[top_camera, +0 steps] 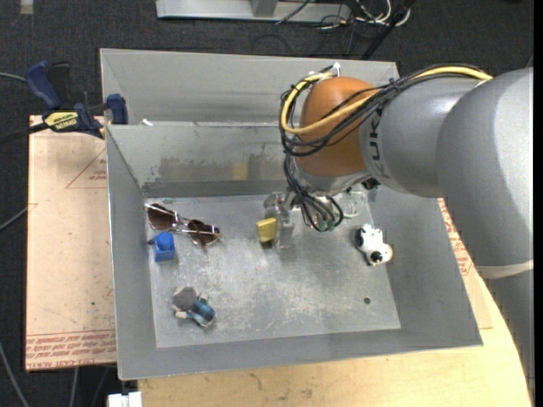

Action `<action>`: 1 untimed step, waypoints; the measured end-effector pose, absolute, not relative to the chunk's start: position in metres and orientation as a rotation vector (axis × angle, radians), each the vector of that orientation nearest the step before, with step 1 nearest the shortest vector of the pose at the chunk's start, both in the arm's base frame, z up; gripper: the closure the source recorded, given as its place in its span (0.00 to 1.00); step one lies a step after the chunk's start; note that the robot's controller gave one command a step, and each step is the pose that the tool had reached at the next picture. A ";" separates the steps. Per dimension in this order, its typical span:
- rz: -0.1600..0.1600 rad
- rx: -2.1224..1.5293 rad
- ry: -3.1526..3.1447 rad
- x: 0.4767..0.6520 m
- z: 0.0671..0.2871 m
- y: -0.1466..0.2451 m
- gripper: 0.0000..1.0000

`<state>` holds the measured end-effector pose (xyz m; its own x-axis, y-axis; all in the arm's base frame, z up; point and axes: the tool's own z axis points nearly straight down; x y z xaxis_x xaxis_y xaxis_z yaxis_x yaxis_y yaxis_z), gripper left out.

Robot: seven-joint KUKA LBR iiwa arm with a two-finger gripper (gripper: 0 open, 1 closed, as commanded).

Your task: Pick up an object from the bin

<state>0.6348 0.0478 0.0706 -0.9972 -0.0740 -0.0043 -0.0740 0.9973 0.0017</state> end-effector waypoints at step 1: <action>0.003 -0.116 3.135 0.635 0.071 0.048 1.00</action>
Offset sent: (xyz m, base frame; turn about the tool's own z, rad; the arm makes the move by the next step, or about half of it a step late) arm -0.0002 -0.0001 0.0230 0.0000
